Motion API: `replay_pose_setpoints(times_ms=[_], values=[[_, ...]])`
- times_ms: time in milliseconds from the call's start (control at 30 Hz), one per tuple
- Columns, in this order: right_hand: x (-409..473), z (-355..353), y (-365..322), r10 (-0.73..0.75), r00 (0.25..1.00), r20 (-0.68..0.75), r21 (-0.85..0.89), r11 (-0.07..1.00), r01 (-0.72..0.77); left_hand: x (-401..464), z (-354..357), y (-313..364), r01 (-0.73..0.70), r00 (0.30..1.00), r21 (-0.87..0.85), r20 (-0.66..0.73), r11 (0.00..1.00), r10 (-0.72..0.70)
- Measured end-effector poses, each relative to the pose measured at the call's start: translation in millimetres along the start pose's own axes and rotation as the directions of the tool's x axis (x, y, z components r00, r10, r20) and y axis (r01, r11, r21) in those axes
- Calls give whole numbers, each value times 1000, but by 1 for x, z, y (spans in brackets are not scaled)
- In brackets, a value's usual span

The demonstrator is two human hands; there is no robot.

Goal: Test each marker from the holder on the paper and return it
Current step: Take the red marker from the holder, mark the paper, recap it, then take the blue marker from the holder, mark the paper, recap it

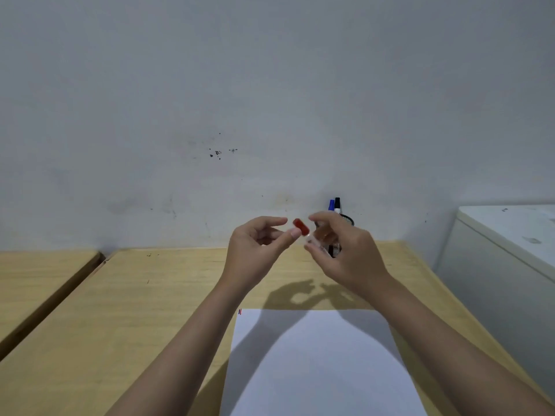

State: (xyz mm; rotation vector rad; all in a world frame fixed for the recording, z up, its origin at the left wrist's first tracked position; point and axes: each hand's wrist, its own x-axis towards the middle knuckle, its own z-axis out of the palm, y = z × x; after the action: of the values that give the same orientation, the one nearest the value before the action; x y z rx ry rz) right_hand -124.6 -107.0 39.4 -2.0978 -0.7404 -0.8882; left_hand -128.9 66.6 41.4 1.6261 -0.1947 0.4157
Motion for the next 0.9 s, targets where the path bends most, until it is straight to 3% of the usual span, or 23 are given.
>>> replay_pose_setpoints(times_ms=[133,300,433,533,733,800,900], values=[[37,-25,31,194,970,-144,116,977,-178,25,23,-14,-10,1000,239,14,971,7],[85,-39,84,317,906,-279,78,948,-308,56,61,-42,-57,996,464,90,884,17],[100,-26,118,393,890,-232,43,918,-394,79,86,-63,-112,989,570,140,814,38],[101,-11,136,458,883,-101,-41,885,-464,91,96,-75,-81,993,622,116,778,10],[92,17,166,551,829,92,-209,825,-525,95,99,-89,-17,999,581,35,814,-4],[89,21,170,549,830,104,-270,818,-507,95,98,-90,4,1000,565,14,825,-15],[90,25,170,414,905,99,-395,851,-346,96,99,-89,10,1000,556,4,831,-15]])
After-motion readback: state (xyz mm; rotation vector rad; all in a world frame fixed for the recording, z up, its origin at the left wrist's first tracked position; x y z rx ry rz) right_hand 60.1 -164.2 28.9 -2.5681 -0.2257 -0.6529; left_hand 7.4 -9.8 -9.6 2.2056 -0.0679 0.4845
